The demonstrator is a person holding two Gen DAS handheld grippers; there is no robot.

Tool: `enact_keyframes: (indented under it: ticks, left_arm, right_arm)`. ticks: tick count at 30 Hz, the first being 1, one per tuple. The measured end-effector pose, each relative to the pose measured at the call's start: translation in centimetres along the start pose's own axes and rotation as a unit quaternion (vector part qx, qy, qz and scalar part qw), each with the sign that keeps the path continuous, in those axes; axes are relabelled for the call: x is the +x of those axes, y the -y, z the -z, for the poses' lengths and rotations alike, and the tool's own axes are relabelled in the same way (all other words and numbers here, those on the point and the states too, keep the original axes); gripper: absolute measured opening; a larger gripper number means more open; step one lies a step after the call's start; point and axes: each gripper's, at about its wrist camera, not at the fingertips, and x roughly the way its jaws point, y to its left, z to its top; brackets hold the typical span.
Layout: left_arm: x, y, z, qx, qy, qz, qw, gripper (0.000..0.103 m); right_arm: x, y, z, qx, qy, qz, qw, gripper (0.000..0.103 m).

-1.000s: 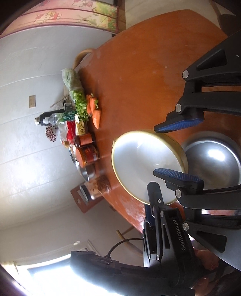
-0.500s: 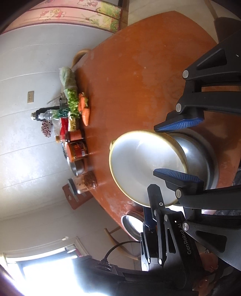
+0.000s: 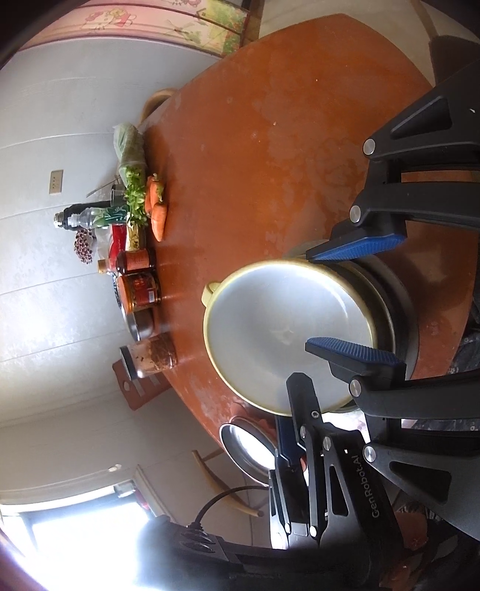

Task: Organize plates and bowls
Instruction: 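Lift the white bowl with the left gripper and lower it into the steel bowl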

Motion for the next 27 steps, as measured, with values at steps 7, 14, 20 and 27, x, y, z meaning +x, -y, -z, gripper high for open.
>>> enact_keyframes:
  ticks: [7, 14, 20, 27]
  left_arm:
    - [-0.8, 0.0, 0.3, 0.004, 0.009, 0.001, 1.0000, 0.024]
    - [-1.6, -0.1, 0.5, 0.006, 0.016, -0.001, 0.9999, 0.025]
    - [-2.0, -0.6, 0.8, 0.000, 0.019, -0.007, 0.9998, 0.025]
    - [-2.8, -1.9, 0.9, -0.023, 0.028, -0.009, 0.9993, 0.035]
  right_arm:
    - [-0.1, -0.2, 0.0, -0.002, 0.002, 0.000, 1.000, 0.048]
    - [-0.4, -0.4, -0.1, -0.002, 0.002, -0.004, 1.000, 0.055]
    - [-0.8, -0.5, 0.0, -0.005, 0.007, -0.002, 1.000, 0.060]
    - [-1.6, -0.5, -0.1, 0.001, 0.020, 0.016, 1.000, 0.072]
